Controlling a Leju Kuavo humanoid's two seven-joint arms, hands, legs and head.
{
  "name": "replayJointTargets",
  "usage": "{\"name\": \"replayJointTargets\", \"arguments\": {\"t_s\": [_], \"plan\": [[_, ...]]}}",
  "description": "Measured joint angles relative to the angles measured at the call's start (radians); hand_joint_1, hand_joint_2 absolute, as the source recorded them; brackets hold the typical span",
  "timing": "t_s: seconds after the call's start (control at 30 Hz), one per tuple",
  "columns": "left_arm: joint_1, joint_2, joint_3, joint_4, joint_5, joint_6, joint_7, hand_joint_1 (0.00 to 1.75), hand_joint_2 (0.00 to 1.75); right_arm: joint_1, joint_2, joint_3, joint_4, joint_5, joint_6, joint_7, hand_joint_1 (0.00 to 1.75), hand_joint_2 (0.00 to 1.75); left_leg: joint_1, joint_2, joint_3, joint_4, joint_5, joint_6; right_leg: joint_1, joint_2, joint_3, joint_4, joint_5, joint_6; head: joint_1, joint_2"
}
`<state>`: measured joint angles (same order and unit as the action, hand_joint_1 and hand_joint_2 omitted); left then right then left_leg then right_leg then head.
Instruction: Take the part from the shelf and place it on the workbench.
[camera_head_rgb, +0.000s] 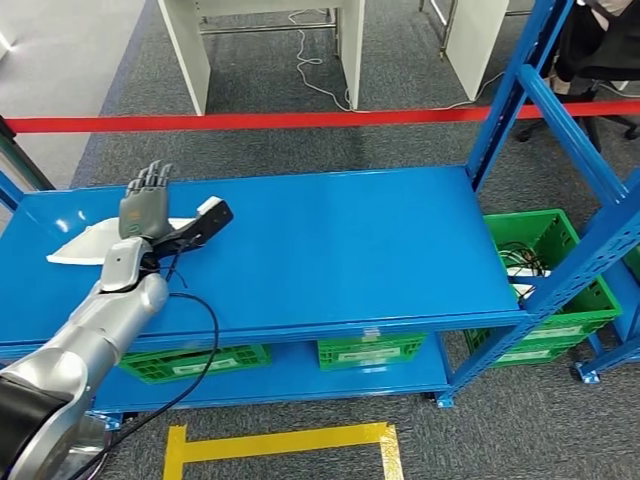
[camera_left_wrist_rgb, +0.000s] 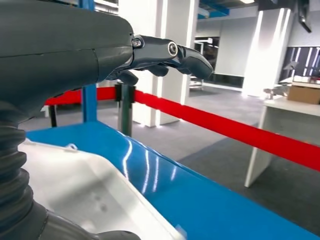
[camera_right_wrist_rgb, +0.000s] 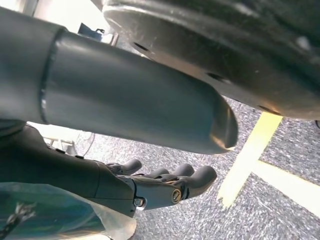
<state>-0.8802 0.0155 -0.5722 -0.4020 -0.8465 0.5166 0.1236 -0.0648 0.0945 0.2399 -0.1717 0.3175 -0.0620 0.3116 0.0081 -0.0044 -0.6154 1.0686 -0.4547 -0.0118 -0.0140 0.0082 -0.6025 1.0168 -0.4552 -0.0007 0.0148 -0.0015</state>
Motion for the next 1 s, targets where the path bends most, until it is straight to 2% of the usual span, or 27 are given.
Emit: {"name": "replayJointTargets", "arguments": {"t_s": [0.03, 0.13, 0.2, 0.23, 0.3, 0.33, 0.37, 0.4, 0.47, 0.5, 0.53, 0.57, 0.63, 0.7, 0.73, 0.8, 0.83, 0.87, 0.9, 0.93, 1.0], "plan": [[0.001, 0.007, 0.006, 0.002, 0.001, -0.004, 0.001, 0.00, 1.75, 0.000, 0.000, 0.000, 0.000, 0.001, 0.000, -0.001, 0.00, 0.00, -0.002, 0.000, 0.016, -0.037, 0.008, 0.003, 0.001, 0.000, -0.001, 0.000, 0.000, 0.005, 0.001, 0.000], [0.007, 0.024, 0.026, 0.009, 0.008, -0.022, -0.003, 0.00, 1.75, 0.000, 0.001, 0.000, 0.000, 0.003, 0.001, -0.002, 0.00, 0.00, -0.004, -0.001, 0.021, -0.055, 0.008, 0.016, 0.001, 0.000, -0.007, -0.001, 0.001, 0.021, 0.001, 0.000], [0.009, 0.031, 0.040, 0.013, 0.020, -0.045, -0.020, 0.00, 1.75, 0.000, 0.002, 0.000, 0.000, 0.006, 0.001, -0.002, 0.00, 0.00, 0.000, 0.001, 0.024, -0.063, 0.013, 0.030, 0.001, -0.001, -0.024, 0.029, -0.022, 0.030, 0.003, 0.000], [0.011, 0.034, 0.049, 0.014, 0.029, -0.059, -0.036, 0.00, 1.75, 0.000, 0.002, 0.000, 0.000, 0.008, 0.001, -0.003, 0.00, 0.00, 0.001, 0.001, 0.025, -0.065, 0.015, 0.035, 0.001, -0.002, -0.045, 0.073, -0.048, 0.033, 0.004, 0.000], [0.021, 0.037, 0.066, 0.014, 0.049, -0.080, -0.073, 0.00, 1.75, 0.000, 0.002, 0.000, 0.000, 0.010, 0.002, -0.004, 0.00, 0.00, -0.001, 0.001, 0.024, -0.065, 0.016, 0.041, 0.001, -0.003, -0.107, 0.209, -0.108, 0.037, 0.006, 0.000], [0.028, 0.038, 0.075, 0.014, 0.055, -0.085, -0.088, 0.00, 1.75, 0.000, 0.001, 0.000, 0.000, 0.011, 0.003, -0.004, 0.00, 0.00, -0.002, 0.001, 0.024, -0.065, 0.015, 0.041, 0.001, -0.003, -0.133, 0.263, -0.123, 0.038, 0.006, 0.000], [0.034, 0.038, 0.082, 0.015, 0.059, -0.090, -0.099, 0.00, 1.75, 0.000, 0.001, 0.000, 0.000, 0.011, 0.004, -0.004, 0.00, 0.00, -0.002, 0.001, 0.024, -0.064, 0.015, 0.041, 0.002, -0.003, -0.146, 0.285, -0.121, 0.038, 0.006, 0.000], [0.039, 0.039, 0.088, 0.015, 0.061, -0.095, -0.107, 0.00, 1.75, 0.001, 0.001, 0.000, 0.000, 0.011, 0.006, -0.004, 0.00, 0.00, -0.003, 0.001, 0.025, -0.064, 0.015, 0.041, 0.002, -0.003, -0.138, 0.264, -0.099, 0.038, 0.006, 0.000], [0.043, 0.040, 0.099, 0.015, 0.061, -0.101, -0.124, 0.00, 1.75, 0.000, 0.001, 0.000, 0.000, 0.011, 0.010, -0.007, 0.00, 0.00, -0.003, 0.000, 0.025, -0.062, 0.011, 0.038, 0.002, -0.003, -0.079, 0.135, -0.031, 0.033, 0.006, 0.000], [0.043, 0.041, 0.104, 0.015, 0.060, -0.100, -0.137, 0.00, 1.75, 0.000, 0.000, 0.000, 0.000, 0.012, 0.013, -0.009, 0.00, 0.00, -0.005, 0.000, 0.023, -0.058, 0.009, 0.035, 0.002, -0.004, -0.045, 0.069, -0.009, 0.030, 0.006, 0.000], [0.045, 0.042, 0.108, 0.015, 0.058, -0.096, -0.152, 0.00, 1.75, 0.000, 0.000, 0.000, 0.000, 0.012, 0.014, -0.011, 0.00, 0.00, -0.006, -0.001, 0.020, -0.055, 0.009, 0.030, 0.003, -0.003, -0.022, 0.026, 0.001, 0.026, 0.006, 0.000], [0.048, 0.043, 0.112, 0.015, 0.056, -0.091, -0.166, 0.00, 1.75, -0.001, 0.000, 0.000, 0.000, 0.013, 0.015, -0.013, 0.00, 0.00, -0.008, -0.001, 0.017, -0.053, 0.009, 0.026, 0.003, -0.002, -0.011, 0.007, -0.001, 0.023, 0.005, 0.000], [0.057, 0.045, 0.117, 0.015, 0.054, -0.083, -0.185, 0.00, 1.75, -0.001, 0.000, 0.000, 0.000, 0.014, 0.016, -0.016, 0.00, 0.00, -0.009, -0.001, 0.016, -0.054, 0.010, 0.018, 0.003, 0.000, -0.008, 0.004, -0.001, 0.015, 0.005, 0.000], [0.062, 0.046, 0.121, 0.015, 0.054, -0.080, -0.193, 0.00, 1.75, -0.001, 0.000, 0.000, 0.000, 0.015, 0.016, -0.017, 0.00, 0.00, -0.007, -0.001, 0.007, -0.030, -0.011, 0.009, -0.001, -0.001, -0.005, -0.002, 0.001, 0.004, 0.004, 0.000], [0.063, 0.047, 0.123, 0.015, 0.054, -0.080, -0.195, 0.00, 1.75, -0.001, 0.000, 0.000, 0.000, 0.015, 0.016, -0.017, 0.00, 0.00, -0.006, -0.001, -0.010, 0.009, -0.035, 0.003, -0.003, -0.002, -0.003, -0.004, 0.002, -0.001, 0.003, 0.000], [0.068, 0.050, 0.126, 0.015, 0.054, -0.084, -0.197, 0.00, 1.75, -0.001, 0.000, 0.000, 0.000, 0.016, 0.016, -0.018, 0.00, 0.00, -0.002, 0.000, -0.068, 0.139, -0.096, -0.005, -0.004, -0.002, -0.003, -0.005, 0.001, -0.007, 0.002, 0.000], [0.073, 0.051, 0.128, 0.015, 0.053, -0.087, -0.197, 0.00, 1.75, 0.000, 0.000, 0.000, 0.000, 0.016, 0.016, -0.017, 0.00, 0.00, -0.001, 0.000, -0.096, 0.198, -0.116, -0.008, -0.004, -0.002, -0.002, -0.005, 0.001, -0.007, 0.002, 0.000], [0.078, 0.051, 0.130, 0.015, 0.052, -0.089, -0.197, 0.00, 1.75, 0.000, 0.000, 0.000, 0.000, 0.016, 0.017, -0.017, 0.00, 0.00, 0.000, 0.000, -0.112, 0.230, -0.120, -0.010, -0.004, -0.002, -0.002, -0.004, 0.000, -0.007, 0.002, 0.000], [0.082, 0.051, 0.131, 0.016, 0.050, -0.090, -0.197, 0.00, 1.31, 0.000, 0.000, 0.000, 0.000, 0.016, 0.018, -0.017, 0.00, 0.00, 0.001, 0.000, -0.112, 0.225, -0.104, -0.010, -0.004, -0.002, -0.001, -0.004, 0.000, -0.007, 0.002, 0.000], [0.084, 0.052, 0.133, 0.016, 0.047, -0.090, -0.196, 0.00, 0.87, 0.000, 0.000, 0.000, 0.000, 0.017, 0.019, -0.016, 0.00, 0.00, 0.002, 0.000, -0.091, 0.177, -0.070, -0.009, -0.004, -0.002, 0.001, -0.003, -0.001, -0.006, 0.002, 0.000], [0.086, 0.053, 0.136, 0.016, 0.042, -0.084, -0.194, 0.00, 0.00, -0.001, 0.000, 0.000, 0.000, 0.017, 0.020, -0.015, 0.00, 0.00, 0.001, 0.000, -0.029, 0.042, -0.001, -0.004, -0.002, -0.001, 0.003, -0.002, -0.005, 0.000, 0.002, 0.000]]}}
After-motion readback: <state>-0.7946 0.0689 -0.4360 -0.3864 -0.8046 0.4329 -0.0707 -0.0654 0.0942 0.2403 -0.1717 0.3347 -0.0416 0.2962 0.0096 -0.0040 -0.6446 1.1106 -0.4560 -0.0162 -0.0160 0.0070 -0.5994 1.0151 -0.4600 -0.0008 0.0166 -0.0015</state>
